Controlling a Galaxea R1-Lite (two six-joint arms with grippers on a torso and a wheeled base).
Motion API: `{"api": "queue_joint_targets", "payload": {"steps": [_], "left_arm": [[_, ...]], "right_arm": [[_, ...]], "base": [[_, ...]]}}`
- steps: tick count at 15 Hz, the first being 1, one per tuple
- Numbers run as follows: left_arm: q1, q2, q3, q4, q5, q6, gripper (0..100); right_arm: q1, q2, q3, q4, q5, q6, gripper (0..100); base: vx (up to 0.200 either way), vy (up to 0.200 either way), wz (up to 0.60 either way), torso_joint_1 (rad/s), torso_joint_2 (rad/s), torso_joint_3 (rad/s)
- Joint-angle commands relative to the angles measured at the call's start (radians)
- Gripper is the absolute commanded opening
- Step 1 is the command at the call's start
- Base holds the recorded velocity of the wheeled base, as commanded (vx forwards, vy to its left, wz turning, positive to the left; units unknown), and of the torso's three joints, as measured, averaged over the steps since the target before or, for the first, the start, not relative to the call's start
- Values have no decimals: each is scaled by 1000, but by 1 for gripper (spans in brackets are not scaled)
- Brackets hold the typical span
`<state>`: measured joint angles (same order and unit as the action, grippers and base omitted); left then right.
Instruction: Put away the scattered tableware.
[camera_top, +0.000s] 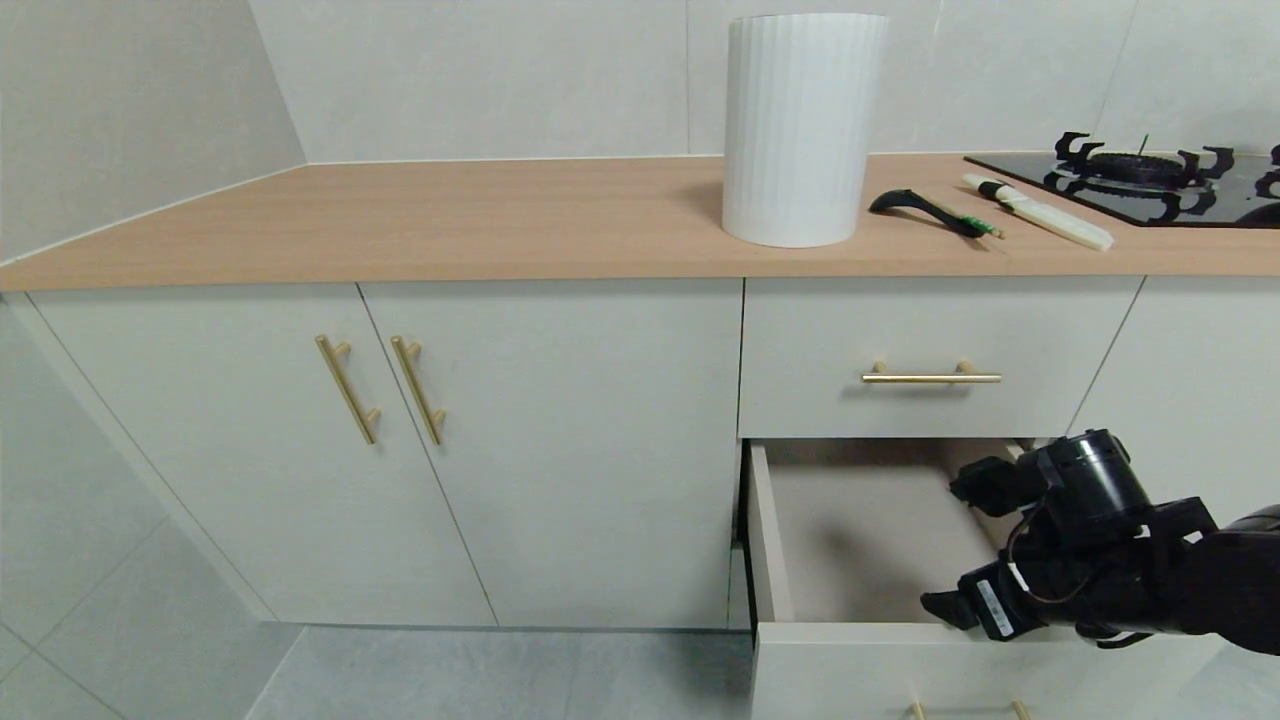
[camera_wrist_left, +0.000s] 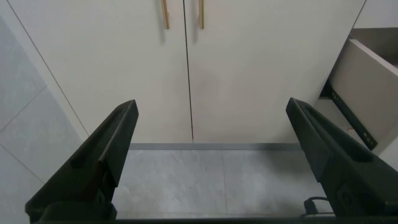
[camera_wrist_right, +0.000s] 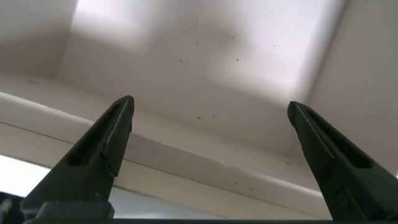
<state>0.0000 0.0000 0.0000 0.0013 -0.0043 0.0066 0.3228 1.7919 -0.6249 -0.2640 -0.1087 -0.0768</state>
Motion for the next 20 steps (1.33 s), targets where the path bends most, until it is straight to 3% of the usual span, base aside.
{"api": "queue_joint_targets", "payload": {"steps": [1, 13, 20], "left_arm": [[0, 0, 0, -1, 0, 1, 100], [0, 0, 0, 0, 0, 0, 100], [0, 0, 0, 0, 0, 1, 100]], "right_arm": [[4, -26, 1, 32, 0, -11, 100], [147, -161, -4, 488, -23, -112, 100], [196, -180, -1, 586, -57, -121, 100]], "base": [[0, 0, 0, 0, 0, 0], [0, 0, 0, 0, 0, 0], [0, 0, 0, 0, 0, 0]]}}
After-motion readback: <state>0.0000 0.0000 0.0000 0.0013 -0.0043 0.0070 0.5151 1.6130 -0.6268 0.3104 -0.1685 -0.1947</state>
